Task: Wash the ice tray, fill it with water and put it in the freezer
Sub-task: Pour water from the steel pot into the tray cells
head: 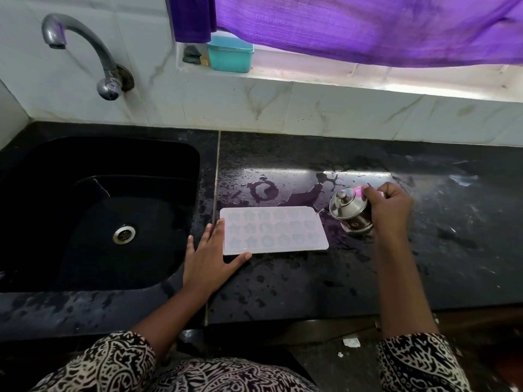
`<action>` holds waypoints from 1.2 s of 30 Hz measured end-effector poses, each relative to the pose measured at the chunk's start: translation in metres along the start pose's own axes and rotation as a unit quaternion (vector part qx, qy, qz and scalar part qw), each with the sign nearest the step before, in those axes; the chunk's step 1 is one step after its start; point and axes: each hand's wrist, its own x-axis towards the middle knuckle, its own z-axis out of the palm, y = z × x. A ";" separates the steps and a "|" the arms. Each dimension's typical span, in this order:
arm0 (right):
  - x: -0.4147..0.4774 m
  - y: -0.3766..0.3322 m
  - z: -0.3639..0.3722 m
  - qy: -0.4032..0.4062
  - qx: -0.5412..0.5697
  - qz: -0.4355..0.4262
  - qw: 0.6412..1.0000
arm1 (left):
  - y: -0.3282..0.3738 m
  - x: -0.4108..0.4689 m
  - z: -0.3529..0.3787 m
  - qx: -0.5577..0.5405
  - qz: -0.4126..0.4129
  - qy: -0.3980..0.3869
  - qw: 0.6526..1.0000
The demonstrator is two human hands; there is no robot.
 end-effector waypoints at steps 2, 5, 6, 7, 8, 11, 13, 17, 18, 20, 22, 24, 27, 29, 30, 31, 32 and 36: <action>0.002 0.001 -0.001 0.002 0.001 0.000 1.000 | 0.000 0.000 0.000 -0.003 0.001 0.000 1.000; 0.004 0.003 -0.002 0.004 0.007 0.004 1.000 | 0.000 0.000 -0.001 0.002 0.001 -0.004 1.000; 0.004 0.003 -0.002 0.004 0.015 0.005 1.000 | 0.000 0.000 -0.001 0.003 0.001 -0.005 1.000; 0.005 0.003 -0.002 0.006 0.028 0.009 1.000 | -0.001 0.000 0.000 0.004 0.001 -0.005 1.000; 0.005 0.002 -0.002 0.009 0.044 0.016 0.999 | -0.001 0.000 0.000 0.004 0.003 -0.002 1.000; 0.007 0.002 -0.002 0.013 0.113 0.042 0.993 | -0.001 0.000 0.000 0.004 0.007 0.001 1.000; 0.008 0.003 -0.001 0.009 0.155 0.059 0.986 | -0.001 -0.001 0.000 0.000 0.008 0.002 1.000; 0.006 0.006 0.008 -0.023 0.208 0.083 0.974 | 0.000 -0.001 -0.002 0.000 0.006 0.002 1.000; 0.004 0.006 0.011 -0.032 0.209 0.085 0.974 | 0.000 0.000 -0.001 0.000 0.005 0.002 1.000; -0.001 0.006 0.017 -0.051 0.203 0.092 0.974 | 0.000 0.000 -0.001 -0.005 0.004 0.004 1.000; -0.008 0.005 0.027 -0.071 0.194 0.095 0.974 | 0.000 -0.001 0.000 -0.008 0.003 0.000 1.000; -0.016 0.003 0.036 -0.090 0.194 0.096 0.972 | 0.000 -0.001 0.000 -0.008 0.003 -0.002 1.000; -0.026 0.002 0.050 -0.117 0.186 0.095 0.971 | -0.001 0.000 -0.001 -0.006 0.000 -0.007 1.000; -0.032 0.002 0.058 -0.131 0.177 0.089 0.971 | -0.001 -0.001 -0.002 -0.007 0.003 -0.008 1.000; -0.035 0.002 0.061 -0.139 0.171 0.086 0.972 | -0.001 -0.001 -0.002 -0.007 0.004 -0.009 1.000; -0.038 0.002 0.065 -0.146 0.163 0.082 0.972 | -0.001 -0.002 -0.002 -0.005 0.003 -0.010 1.000; -0.040 0.001 0.069 -0.153 0.155 0.077 0.973 | 0.000 -0.001 -0.002 -0.003 0.003 -0.012 1.000; -0.047 -0.001 0.080 -0.165 0.126 0.054 0.977 | 0.000 0.000 -0.002 0.002 -0.001 -0.017 1.000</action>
